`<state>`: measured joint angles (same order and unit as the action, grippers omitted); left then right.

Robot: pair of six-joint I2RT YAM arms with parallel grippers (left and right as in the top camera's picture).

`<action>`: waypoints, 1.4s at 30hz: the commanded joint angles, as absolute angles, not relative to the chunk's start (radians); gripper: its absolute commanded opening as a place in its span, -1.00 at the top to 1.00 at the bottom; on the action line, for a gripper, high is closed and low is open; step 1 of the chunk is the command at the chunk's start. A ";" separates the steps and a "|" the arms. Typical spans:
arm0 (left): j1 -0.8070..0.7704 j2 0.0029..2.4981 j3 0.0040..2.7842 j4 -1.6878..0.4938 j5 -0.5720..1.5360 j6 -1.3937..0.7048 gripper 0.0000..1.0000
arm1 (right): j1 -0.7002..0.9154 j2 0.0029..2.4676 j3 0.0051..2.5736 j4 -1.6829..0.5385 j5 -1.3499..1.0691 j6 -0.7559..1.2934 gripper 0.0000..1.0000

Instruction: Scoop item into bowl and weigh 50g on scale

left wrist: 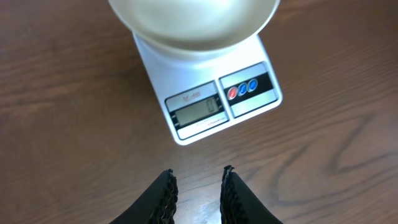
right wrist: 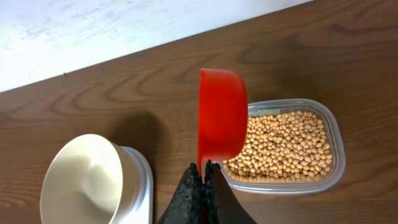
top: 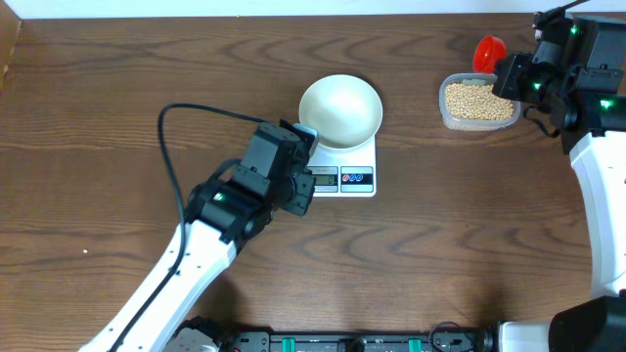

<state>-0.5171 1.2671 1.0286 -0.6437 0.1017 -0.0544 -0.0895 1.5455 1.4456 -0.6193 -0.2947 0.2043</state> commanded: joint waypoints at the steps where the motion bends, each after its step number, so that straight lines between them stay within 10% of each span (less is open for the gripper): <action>1: -0.514 1.294 1.030 -0.642 0.078 -0.048 0.46 | -0.092 1.545 1.465 -0.617 -0.294 0.212 0.98; 6: -0.514 1.292 1.030 -0.633 0.078 -0.048 0.37 | -0.092 1.545 1.465 -0.618 -0.294 0.212 0.98; 18: -0.514 1.293 1.030 -0.636 0.078 -0.048 -0.81 | -0.093 1.545 1.465 -0.623 -0.293 0.212 0.98; 42: -0.514 1.293 1.030 -0.636 0.078 -0.048 -0.84 | -0.092 1.684 1.742 -0.935 0.019 0.101 0.98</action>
